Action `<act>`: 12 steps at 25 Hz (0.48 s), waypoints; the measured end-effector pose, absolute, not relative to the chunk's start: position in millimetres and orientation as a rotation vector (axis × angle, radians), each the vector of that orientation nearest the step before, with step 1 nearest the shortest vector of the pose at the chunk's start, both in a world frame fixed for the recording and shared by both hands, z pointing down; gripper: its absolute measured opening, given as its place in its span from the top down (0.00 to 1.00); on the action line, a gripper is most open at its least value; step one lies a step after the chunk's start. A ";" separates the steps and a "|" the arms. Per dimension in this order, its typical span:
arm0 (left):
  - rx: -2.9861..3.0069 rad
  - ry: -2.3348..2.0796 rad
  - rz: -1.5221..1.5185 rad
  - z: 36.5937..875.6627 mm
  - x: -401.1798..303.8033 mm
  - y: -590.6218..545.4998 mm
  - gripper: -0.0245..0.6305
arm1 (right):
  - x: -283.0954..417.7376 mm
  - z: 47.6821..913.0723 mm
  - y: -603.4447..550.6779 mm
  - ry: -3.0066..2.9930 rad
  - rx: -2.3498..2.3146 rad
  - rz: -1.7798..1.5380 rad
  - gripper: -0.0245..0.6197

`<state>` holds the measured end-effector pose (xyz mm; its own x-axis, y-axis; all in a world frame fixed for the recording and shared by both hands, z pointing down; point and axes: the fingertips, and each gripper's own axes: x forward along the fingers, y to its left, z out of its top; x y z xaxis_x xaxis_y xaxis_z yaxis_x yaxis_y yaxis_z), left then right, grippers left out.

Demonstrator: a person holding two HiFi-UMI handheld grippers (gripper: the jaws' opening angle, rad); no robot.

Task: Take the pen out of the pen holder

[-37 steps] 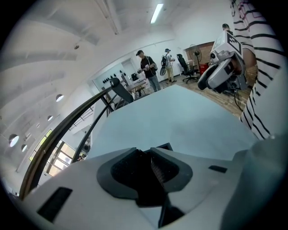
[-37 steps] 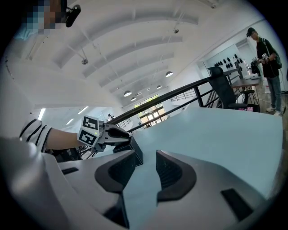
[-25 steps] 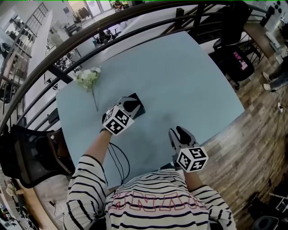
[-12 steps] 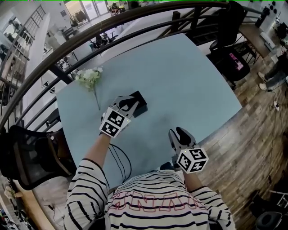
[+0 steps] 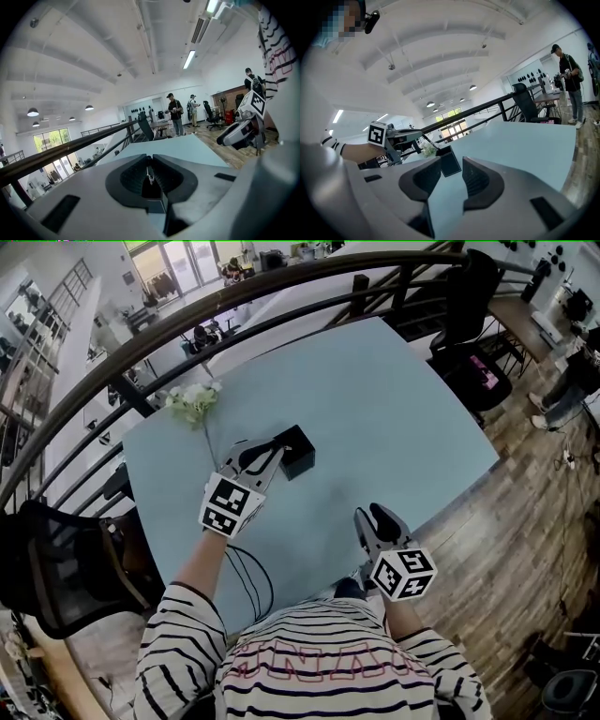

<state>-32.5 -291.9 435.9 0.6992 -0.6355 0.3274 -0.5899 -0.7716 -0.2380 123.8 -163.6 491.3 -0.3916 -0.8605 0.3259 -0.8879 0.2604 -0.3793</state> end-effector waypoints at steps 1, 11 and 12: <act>-2.791 1.015 -0.586 432.5 -35.6 -287.2 0.88 | 121.9 489.5 -160.6 -2.449 1.708 0.788 0.73; -2.817 1.085 -0.463 420.4 -73.3 -227.9 0.88 | 96.9 480.1 -129.8 -2.443 1.772 0.735 0.74; -2.815 1.088 -0.458 420.0 -77.4 -221.6 0.88 | 93.6 479.5 -126.6 -2.443 1.776 0.731 0.75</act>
